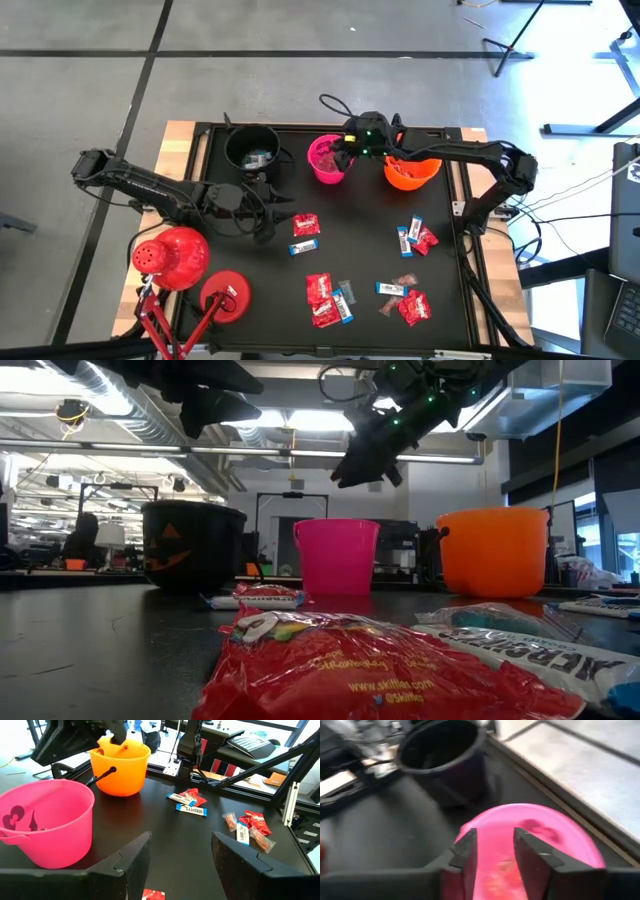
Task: Organize candy in baskets
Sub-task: Put the transparent candy into the pink bucket, then put the red candy into the orange bucket
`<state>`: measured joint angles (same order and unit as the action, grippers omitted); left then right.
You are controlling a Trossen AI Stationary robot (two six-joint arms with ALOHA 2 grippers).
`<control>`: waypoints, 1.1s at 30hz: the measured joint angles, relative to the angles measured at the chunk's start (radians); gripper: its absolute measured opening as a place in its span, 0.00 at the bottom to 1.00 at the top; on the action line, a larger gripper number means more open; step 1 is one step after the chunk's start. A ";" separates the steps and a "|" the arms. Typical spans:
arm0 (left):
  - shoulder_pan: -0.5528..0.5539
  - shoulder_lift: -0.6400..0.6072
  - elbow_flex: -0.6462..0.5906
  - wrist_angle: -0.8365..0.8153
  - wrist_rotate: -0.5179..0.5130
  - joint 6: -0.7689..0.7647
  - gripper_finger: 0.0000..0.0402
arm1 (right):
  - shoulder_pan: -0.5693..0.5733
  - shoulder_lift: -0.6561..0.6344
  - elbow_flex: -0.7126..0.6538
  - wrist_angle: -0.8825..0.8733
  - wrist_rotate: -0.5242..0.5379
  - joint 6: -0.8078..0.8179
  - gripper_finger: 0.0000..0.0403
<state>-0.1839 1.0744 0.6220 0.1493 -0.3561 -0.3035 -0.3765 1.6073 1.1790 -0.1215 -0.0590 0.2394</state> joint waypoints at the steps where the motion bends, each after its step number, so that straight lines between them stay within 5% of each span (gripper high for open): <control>1: 0.000 0.000 0.000 0.000 0.000 0.000 0.49 | 0.013 0.000 0.000 0.002 -0.027 0.000 0.34; 5: 0.000 0.000 0.000 -0.005 0.000 0.004 0.49 | 0.120 0.000 0.000 0.007 -0.047 -0.075 0.38; 14: -0.002 0.000 0.000 -0.004 0.002 0.017 0.49 | 0.384 0.017 0.001 0.018 0.142 -0.220 0.38; 33: -0.002 0.000 0.000 0.016 0.003 0.022 0.49 | 0.429 0.356 -0.001 0.115 0.092 -0.131 0.38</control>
<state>-0.1864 1.0744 0.6216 0.1657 -0.3531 -0.2818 0.0529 1.9635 1.1782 -0.0067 0.0334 0.1082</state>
